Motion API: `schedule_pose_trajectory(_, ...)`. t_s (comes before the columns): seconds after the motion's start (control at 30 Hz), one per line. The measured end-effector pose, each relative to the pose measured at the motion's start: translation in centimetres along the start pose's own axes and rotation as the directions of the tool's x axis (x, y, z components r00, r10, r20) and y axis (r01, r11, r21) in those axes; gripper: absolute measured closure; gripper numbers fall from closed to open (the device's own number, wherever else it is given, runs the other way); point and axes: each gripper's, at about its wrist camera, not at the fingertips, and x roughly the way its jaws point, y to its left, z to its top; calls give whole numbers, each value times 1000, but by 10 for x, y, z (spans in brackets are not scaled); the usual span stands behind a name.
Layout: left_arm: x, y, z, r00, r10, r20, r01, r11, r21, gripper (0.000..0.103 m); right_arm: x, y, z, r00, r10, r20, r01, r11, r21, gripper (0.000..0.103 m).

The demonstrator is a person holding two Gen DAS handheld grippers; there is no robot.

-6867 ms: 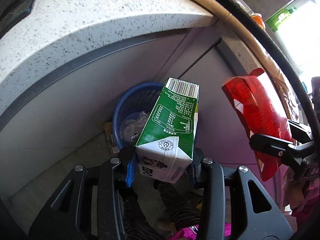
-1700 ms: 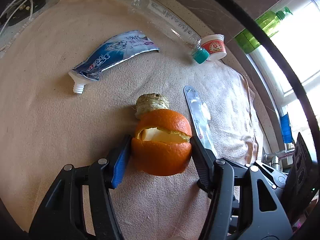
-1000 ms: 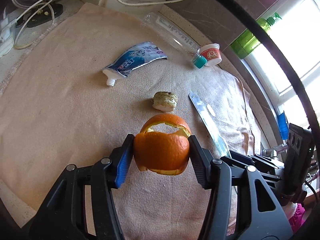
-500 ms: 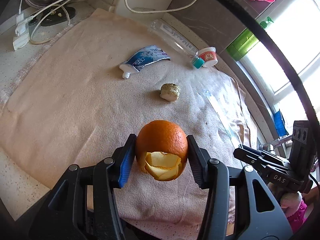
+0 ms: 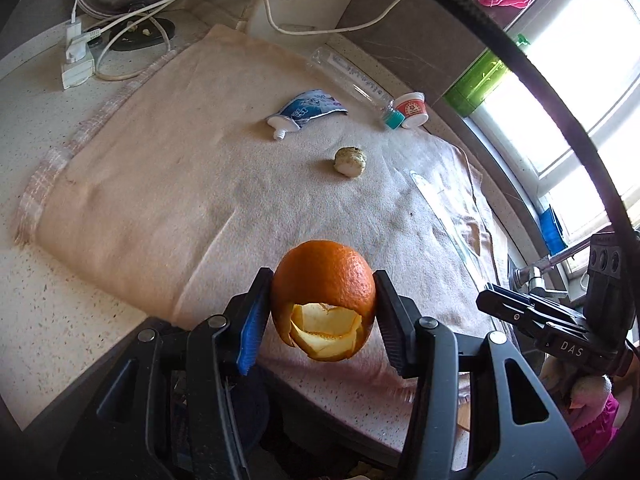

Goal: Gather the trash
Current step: 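Carry the orange peel and toothbrush case in both tools down over the wastebasket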

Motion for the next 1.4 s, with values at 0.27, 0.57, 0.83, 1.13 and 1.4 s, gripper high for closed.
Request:
schedule_pose_trajectory(0.27,-32,28,-26,1000,10,10,-10,1000,-17,52,-5,38,-26,999,32,-10,-32,999,-24,74)
schedule_pose_trajectory(0.57,-60,59,-62,1000,26,4,-25,999,-43,52,-1,83,-59,996,70,-51,-74,995,-69,74)
schedule_pose_trajectory(0.83,-74,83,-91,999,42,-10,-42,997,-68,52,9,113,-90,990,88,-109,-99,990,-102,74)
schedule_pose_trajectory(1.13,-74,101,-120,998,55,-41,-58,995,-80,52,28,134,-120,981,82,-177,-105,986,-130,74)
schedule_pose_trajectory(1.4,-64,117,-140,994,75,-78,-82,993,-84,52,55,142,-142,970,52,-237,-85,988,-131,74)
